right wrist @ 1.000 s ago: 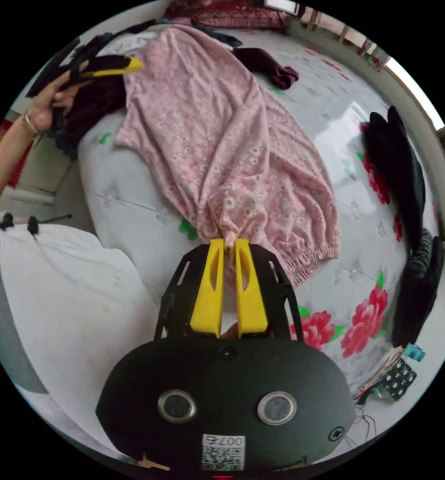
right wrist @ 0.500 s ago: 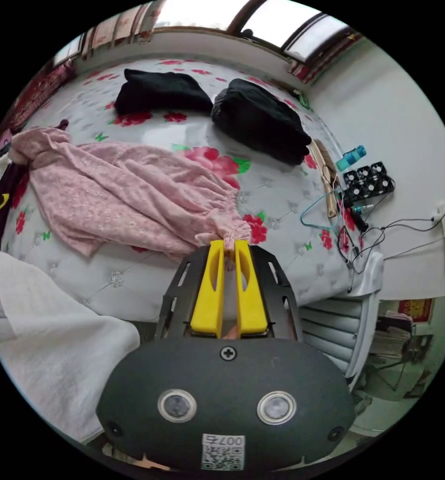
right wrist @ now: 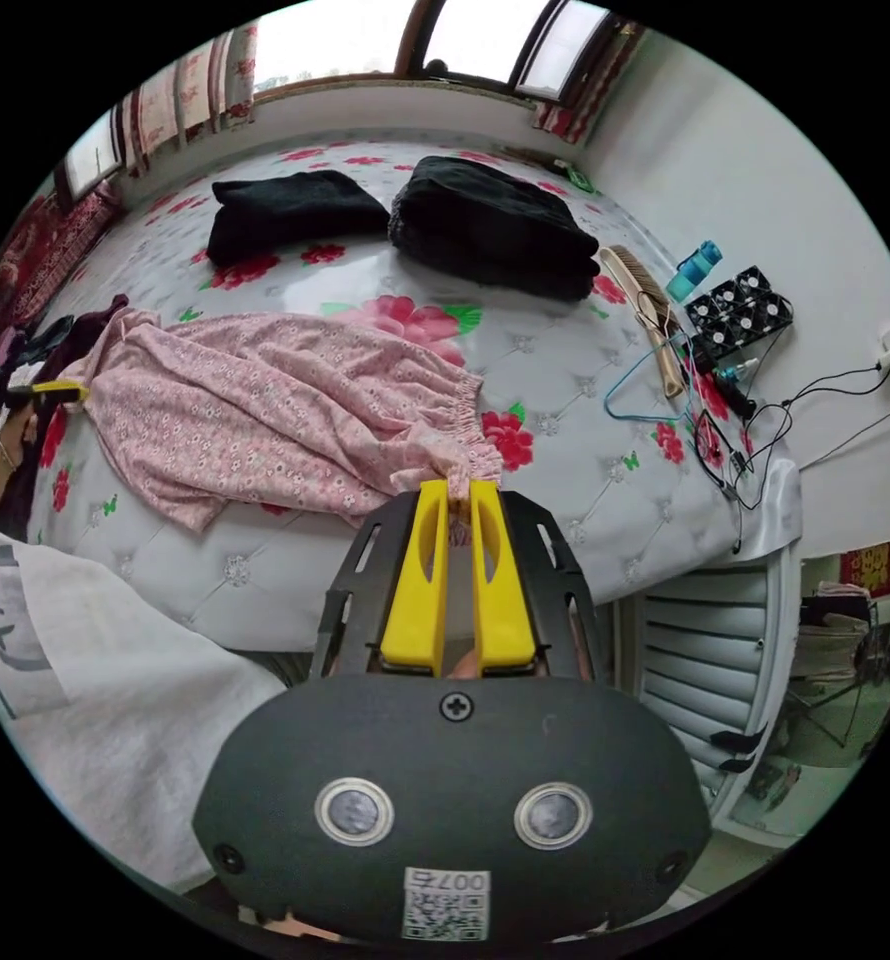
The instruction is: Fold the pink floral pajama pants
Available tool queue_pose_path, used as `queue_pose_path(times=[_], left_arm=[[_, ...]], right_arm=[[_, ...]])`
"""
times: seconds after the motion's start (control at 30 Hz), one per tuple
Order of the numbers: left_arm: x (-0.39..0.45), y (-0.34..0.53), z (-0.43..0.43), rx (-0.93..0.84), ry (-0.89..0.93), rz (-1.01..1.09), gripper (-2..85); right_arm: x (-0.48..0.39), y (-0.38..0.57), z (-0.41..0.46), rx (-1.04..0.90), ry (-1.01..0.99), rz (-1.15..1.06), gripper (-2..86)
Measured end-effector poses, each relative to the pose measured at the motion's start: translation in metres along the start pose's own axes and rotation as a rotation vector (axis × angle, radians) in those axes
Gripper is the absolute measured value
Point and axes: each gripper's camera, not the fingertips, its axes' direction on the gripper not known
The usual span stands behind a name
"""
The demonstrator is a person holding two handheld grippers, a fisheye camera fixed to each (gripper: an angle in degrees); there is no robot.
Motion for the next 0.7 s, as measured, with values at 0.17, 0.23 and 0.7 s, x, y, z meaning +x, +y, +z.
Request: queue_pose_path(times=[0.17, 0.23, 0.7], left_arm=[[-0.037, -0.005, -0.032, 0.079, 0.235, 0.011, 1.2], [-0.065, 0.002, -0.059, 0.137, 0.413, -0.007, 0.2], [-0.218, 0.058, -0.121, 0.350, 0.099, -0.676, 8.4]], right_arm=[[0.028, -0.005, -0.024, 0.008, 0.011, 0.040, 1.1], [0.053, -0.009, -0.037, 0.025, 0.006, 0.090, 1.1], [0.119, -0.068, -0.093, 0.075, -0.102, 0.166, 1.5]])
